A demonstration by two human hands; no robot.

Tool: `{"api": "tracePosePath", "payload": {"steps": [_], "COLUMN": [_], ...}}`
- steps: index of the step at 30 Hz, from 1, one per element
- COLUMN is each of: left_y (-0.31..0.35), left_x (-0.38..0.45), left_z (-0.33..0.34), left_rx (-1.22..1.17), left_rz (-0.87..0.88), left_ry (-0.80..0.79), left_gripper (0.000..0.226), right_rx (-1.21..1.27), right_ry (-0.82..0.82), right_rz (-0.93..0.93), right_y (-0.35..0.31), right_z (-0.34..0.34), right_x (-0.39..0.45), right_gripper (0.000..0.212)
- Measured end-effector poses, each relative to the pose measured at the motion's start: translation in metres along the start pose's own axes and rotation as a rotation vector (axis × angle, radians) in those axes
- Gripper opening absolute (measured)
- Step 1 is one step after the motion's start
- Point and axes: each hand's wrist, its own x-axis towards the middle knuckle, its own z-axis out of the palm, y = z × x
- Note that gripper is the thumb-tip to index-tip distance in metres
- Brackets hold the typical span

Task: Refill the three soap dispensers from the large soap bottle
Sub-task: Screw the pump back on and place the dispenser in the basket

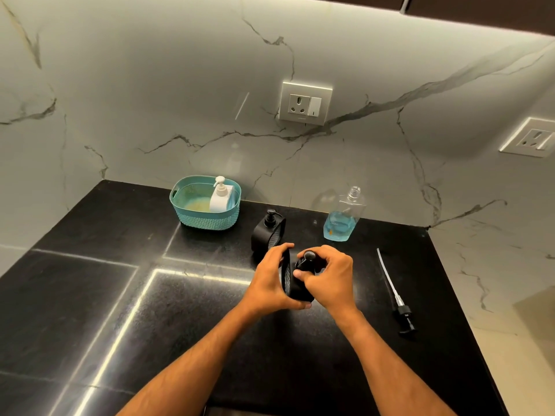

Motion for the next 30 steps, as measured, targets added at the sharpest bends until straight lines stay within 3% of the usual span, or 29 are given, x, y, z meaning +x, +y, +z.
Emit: {"api": "tracePosePath", "payload": {"steps": [4, 8, 16, 21, 30], "left_y": [0.0, -0.001, -0.005, -0.007, -0.013], "left_x": [-0.002, -0.004, -0.003, -0.006, 0.012], "left_z": [0.0, -0.008, -0.06, -0.1, -0.189], "left_rx": [0.006, -0.032, -0.06, -0.073, -0.086], "left_rz": [-0.003, -0.028, -0.029, -0.043, -0.054], "left_ry": [0.02, 0.048, 0.044, 0.069, 0.141], "left_gripper": [0.12, 0.121, 0.123, 0.126, 0.113], "right_rx": [0.006, 0.037, 0.156, 0.208, 0.259], "right_ry": [0.046, -0.036, -0.362, -0.467, -0.466], "right_rz": [0.015, -0.054, -0.087, -0.142, -0.309], "right_y": [-0.002, -0.006, -0.017, -0.036, -0.096], "right_z": [0.009, 0.009, 0.019, 0.038, 0.093], "right_x": [-0.003, 0.001, 0.009, 0.026, 0.085], "right_gripper": [0.036, 0.04, 0.102, 0.102, 0.094]}}
